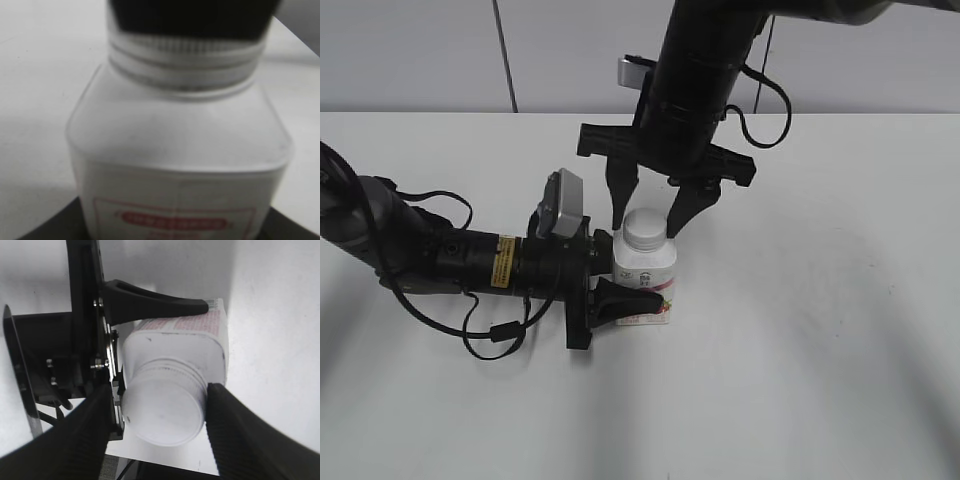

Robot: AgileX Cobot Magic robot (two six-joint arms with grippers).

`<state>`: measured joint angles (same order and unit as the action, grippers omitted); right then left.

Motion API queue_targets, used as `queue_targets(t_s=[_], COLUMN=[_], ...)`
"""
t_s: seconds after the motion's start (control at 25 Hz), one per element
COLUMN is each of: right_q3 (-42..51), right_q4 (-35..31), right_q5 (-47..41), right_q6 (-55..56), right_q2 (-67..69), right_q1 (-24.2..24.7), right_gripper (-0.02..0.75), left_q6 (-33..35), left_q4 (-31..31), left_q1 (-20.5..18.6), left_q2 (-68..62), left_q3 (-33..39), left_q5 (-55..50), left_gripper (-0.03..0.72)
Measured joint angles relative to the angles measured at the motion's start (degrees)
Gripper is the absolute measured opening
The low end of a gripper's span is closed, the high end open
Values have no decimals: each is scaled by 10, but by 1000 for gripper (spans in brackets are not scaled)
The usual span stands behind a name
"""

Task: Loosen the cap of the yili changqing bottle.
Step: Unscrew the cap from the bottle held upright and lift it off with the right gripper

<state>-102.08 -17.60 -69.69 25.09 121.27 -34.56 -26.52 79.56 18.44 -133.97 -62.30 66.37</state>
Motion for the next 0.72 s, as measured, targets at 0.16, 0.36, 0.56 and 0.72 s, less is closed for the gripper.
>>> queue_targets(t_s=[0.16, 0.36, 0.56, 0.72], right_q3=[0, 0, 0, 0], right_q4=[5, 11, 15, 13], right_q5=[-2, -2, -2, -2], right_q6=[0, 0, -23, -112], right_q2=[0, 0, 0, 0], right_q1=[0, 0, 0, 0], right_gripper=[419, 396, 396, 396], left_q6=[0, 0, 0, 0], left_q4=[0, 0, -1, -1], left_q1=[0, 0, 0, 0], left_q2=[0, 0, 0, 0], left_q3=[0, 0, 0, 0], left_q5=[0, 0, -1, -2], left_gripper=[365, 365, 365, 365])
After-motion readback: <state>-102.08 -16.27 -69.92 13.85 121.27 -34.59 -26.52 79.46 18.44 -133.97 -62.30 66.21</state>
